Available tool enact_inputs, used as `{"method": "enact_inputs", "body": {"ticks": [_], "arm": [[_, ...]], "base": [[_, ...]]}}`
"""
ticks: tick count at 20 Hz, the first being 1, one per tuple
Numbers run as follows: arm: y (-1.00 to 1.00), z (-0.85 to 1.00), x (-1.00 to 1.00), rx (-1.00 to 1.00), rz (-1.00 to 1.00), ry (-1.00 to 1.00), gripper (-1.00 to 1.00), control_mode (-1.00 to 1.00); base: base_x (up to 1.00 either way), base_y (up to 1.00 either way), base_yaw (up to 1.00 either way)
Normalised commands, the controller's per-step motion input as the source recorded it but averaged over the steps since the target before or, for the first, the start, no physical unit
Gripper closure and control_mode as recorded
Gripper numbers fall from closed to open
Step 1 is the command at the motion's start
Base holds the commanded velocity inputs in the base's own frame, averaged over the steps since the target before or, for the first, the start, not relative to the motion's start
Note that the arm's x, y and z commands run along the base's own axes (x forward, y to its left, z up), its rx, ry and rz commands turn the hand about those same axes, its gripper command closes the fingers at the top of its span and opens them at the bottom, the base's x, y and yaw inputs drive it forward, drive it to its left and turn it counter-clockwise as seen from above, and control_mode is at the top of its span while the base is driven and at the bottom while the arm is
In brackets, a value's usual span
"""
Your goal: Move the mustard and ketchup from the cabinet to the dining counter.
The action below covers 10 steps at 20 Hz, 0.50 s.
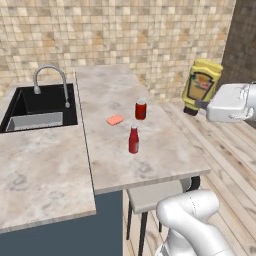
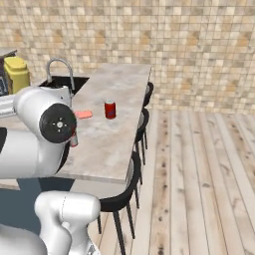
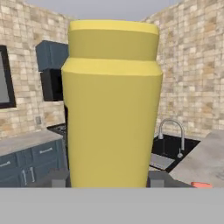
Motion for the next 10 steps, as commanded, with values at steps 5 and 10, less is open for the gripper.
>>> {"method": "enact_inputs", "body": {"ticks": [5,10], "arm": [[-0.52,-0.24,0.03,0.01,0.33,0.06,1.00,-1.00],[-0.36,-0.27,0.21,-0.06,0.36,0.24,1.00,-1.00]], "base": [[0.00,0.00,0.00],[0.00,0.00,0.00]]}}
